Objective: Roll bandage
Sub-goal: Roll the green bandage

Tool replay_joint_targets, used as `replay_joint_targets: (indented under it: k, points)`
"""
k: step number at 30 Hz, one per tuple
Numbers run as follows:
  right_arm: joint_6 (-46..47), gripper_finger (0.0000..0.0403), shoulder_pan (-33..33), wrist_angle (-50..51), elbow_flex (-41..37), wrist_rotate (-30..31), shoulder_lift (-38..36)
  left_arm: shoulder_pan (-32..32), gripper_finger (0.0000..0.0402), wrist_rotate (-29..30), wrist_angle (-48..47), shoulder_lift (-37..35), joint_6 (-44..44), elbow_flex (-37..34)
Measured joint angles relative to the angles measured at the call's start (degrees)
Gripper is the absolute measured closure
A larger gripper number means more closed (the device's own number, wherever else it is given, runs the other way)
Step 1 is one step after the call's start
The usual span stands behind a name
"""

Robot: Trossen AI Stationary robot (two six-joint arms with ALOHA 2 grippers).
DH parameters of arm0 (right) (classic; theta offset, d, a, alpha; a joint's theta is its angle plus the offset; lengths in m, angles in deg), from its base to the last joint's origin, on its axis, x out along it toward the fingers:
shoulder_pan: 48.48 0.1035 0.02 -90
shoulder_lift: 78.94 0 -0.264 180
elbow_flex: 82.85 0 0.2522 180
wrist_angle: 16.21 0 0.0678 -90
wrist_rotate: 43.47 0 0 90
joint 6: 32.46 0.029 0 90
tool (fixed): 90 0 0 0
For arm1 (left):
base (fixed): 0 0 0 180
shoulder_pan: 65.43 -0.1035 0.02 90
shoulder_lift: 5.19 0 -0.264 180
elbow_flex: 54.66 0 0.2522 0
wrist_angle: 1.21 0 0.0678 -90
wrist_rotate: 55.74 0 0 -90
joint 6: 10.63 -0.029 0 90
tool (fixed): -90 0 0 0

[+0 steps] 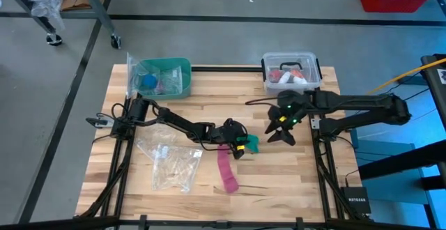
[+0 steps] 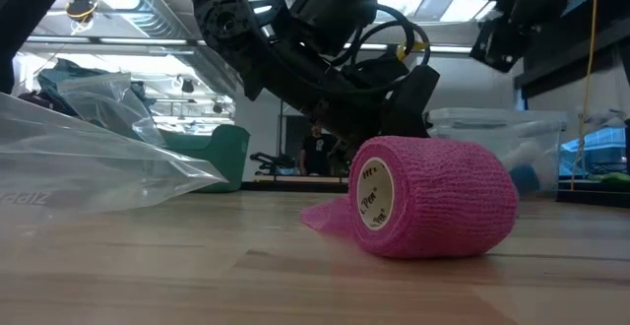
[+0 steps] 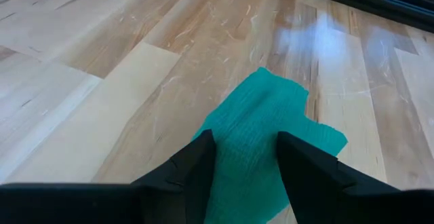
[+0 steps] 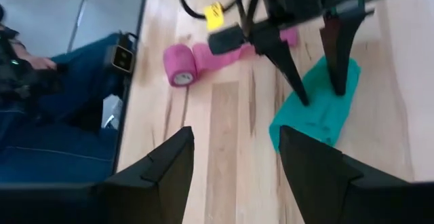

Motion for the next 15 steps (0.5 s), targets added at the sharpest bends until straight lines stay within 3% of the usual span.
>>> replay_joint_targets:
  k: [15]
  points:
    - [0.1, 0.0186, 0.0, -6.2, 0.0, 5.0, -18.2, 0.0, 0.0247, 0.0, 0.1, 0.1, 0.0, 0.0]
